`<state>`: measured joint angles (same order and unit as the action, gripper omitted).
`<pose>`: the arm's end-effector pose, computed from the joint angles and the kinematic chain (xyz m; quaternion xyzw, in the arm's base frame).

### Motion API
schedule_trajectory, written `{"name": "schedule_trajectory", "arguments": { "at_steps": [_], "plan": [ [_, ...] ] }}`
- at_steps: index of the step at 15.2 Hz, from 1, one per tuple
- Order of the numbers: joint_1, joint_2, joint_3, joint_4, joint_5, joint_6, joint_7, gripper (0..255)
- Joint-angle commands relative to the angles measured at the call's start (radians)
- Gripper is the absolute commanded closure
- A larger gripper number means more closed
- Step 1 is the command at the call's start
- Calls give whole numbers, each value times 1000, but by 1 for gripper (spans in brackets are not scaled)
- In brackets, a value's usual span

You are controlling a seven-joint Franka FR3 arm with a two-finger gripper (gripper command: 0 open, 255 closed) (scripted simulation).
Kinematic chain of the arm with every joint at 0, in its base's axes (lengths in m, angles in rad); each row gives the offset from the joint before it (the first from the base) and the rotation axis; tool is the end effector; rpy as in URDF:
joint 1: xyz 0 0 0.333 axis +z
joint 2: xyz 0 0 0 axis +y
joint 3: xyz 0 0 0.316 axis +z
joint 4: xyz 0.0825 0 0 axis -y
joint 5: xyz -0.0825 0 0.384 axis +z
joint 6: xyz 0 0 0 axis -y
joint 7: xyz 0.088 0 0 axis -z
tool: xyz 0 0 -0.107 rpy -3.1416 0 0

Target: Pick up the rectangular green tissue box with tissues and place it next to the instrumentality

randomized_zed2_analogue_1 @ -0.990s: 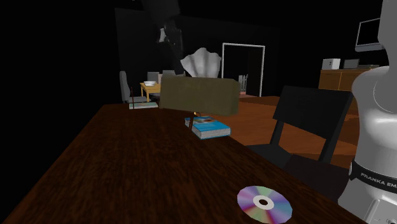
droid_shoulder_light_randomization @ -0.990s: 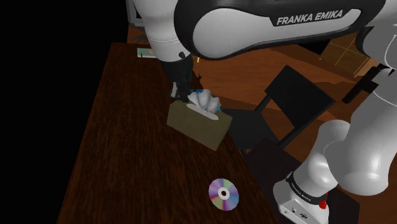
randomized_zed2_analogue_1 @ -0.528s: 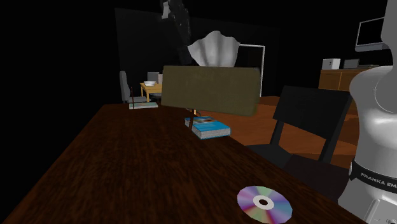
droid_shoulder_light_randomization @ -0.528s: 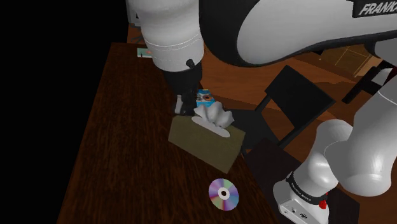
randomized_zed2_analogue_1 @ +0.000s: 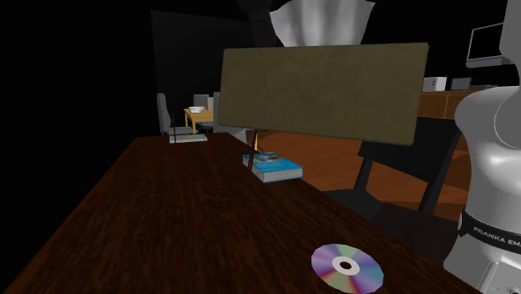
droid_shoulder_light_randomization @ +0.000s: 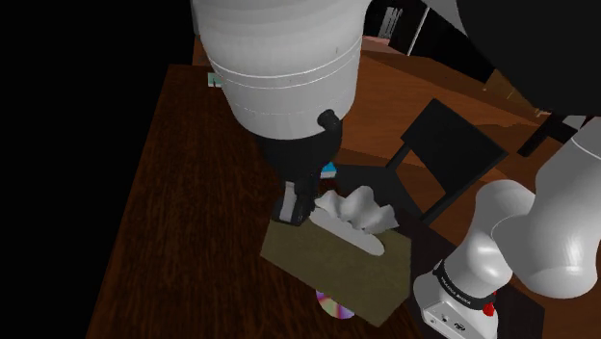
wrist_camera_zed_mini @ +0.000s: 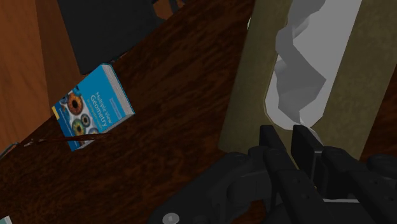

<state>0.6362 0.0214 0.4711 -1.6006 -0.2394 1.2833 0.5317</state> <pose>0.2636 0.4541 0.5843 0.9429 0.2651 -0.0303 0.1992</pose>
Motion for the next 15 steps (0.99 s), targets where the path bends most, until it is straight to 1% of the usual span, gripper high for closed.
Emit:
{"name": "schedule_trajectory", "arguments": {
  "at_steps": [1,15],
  "plan": [
    [28,14,26,35,10,-34,51,255],
    [20,-9,20,-179,26,157,79,255]
  ]
}}
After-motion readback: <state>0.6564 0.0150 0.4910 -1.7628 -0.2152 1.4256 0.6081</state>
